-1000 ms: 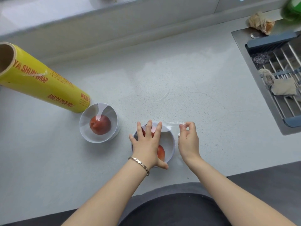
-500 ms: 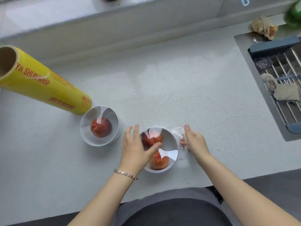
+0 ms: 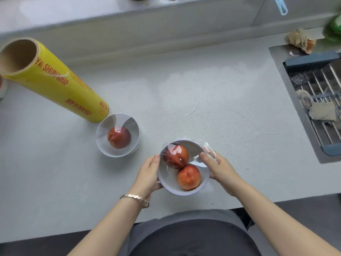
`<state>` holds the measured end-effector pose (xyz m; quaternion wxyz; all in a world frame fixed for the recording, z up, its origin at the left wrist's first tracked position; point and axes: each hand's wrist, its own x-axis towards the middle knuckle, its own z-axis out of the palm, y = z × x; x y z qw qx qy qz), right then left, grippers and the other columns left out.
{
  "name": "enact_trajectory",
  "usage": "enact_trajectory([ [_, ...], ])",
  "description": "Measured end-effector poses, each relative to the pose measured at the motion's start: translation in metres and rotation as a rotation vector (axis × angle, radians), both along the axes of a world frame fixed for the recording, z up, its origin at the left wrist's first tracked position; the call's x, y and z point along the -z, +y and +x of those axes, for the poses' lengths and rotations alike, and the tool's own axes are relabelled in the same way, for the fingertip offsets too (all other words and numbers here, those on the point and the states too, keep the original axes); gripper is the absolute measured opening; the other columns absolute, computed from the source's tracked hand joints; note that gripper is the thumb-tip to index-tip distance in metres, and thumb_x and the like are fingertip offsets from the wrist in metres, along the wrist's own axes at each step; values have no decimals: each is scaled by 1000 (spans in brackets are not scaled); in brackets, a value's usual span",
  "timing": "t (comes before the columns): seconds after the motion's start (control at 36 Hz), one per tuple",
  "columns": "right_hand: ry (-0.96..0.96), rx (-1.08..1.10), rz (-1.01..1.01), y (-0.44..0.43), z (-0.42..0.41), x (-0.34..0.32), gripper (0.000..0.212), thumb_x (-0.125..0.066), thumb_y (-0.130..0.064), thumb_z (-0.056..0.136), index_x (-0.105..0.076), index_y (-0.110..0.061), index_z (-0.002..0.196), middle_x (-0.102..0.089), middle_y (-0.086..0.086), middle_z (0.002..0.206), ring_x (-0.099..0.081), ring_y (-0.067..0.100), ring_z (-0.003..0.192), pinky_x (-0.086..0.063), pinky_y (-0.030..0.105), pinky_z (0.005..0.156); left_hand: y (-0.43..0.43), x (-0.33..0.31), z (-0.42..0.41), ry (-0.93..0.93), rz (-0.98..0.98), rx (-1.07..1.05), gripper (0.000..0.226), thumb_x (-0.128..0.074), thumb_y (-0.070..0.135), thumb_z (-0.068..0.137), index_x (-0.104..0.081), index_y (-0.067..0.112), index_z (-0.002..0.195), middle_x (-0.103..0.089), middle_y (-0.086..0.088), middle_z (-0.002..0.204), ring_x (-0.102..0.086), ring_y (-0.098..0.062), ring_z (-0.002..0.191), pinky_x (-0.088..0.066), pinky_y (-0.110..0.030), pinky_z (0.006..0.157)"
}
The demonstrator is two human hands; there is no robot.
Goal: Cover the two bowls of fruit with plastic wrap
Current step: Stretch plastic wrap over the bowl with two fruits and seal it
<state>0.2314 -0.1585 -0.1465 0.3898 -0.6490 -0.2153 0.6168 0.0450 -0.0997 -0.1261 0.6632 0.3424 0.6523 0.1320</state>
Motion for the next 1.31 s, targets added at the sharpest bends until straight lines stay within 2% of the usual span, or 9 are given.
enact_trajectory([
  [0.25,-36,-133,196,3,2,-42,19,-56,-15,89,-62,-30,100,-71,-21,80,-66,-8,78,-47,7,63,0,-31,-16,-84,117,100,24,-42,40,95,-55,21,98,-63,-1,101,-61,-20,88,-50,-30,72],
  [0.42,22,-208,268,3,-5,-63,20,-63,-15,84,-61,-26,101,-73,-15,84,-67,-3,82,-50,12,66,15,-47,-11,-184,323,280,64,-63,57,57,-57,23,111,-67,8,99,-63,0,90,-47,-17,84],
  [0.53,24,-259,287,2,-9,-71,35,-67,-30,75,-62,-29,110,-71,-2,107,-66,11,102,-53,25,84,11,-47,-8,-209,440,292,53,-67,58,52,-66,15,84,-66,17,71,-58,1,71,-45,-12,68],
  [0.64,77,-317,249,0,-8,-80,33,-72,-25,78,-60,-29,108,-72,-9,99,-66,3,95,-51,15,76,3,-42,-10,-241,458,151,75,-72,75,39,-69,16,85,-70,12,70,-62,1,68,-47,-11,64],
  [0.81,-57,-342,178,10,-7,-86,29,-65,-47,73,-69,-19,82,-74,0,93,-67,9,86,-49,27,87,-9,-44,-14,-156,484,193,49,-70,52,47,-69,23,86,-72,10,77,-65,0,75,-47,-11,70],
  [0.97,26,-391,115,19,-5,-89,38,-64,-36,71,-66,1,80,-65,6,85,-55,15,82,-42,28,85,-13,-45,-18,-157,465,213,53,-71,51,47,-70,21,90,-73,6,82,-66,-5,79,-49,-16,74],
  [1.14,189,-418,62,26,-7,-92,19,-68,-26,71,-62,-8,67,-58,-2,60,-51,6,58,-41,14,63,-13,-48,-19,-190,434,270,51,-72,49,48,-70,20,90,-73,6,81,-65,-6,78,-49,-17,74],
  [1.22,202,-431,24,27,-6,-90,14,-72,-28,71,-71,-15,67,-54,14,79,-46,22,75,-42,19,70,-13,-50,-17,-170,442,308,47,-72,50,46,-69,25,86,-72,15,77,-64,-1,76,-48,-13,73],
  [1.31,218,-382,33,26,-4,-87,11,-75,-24,69,-71,-17,61,-53,12,75,-44,19,70,-37,23,70,-14,-50,-16,-160,439,328,43,-71,50,45,-68,30,83,-71,19,77,-63,2,75,-47,-11,73],
])
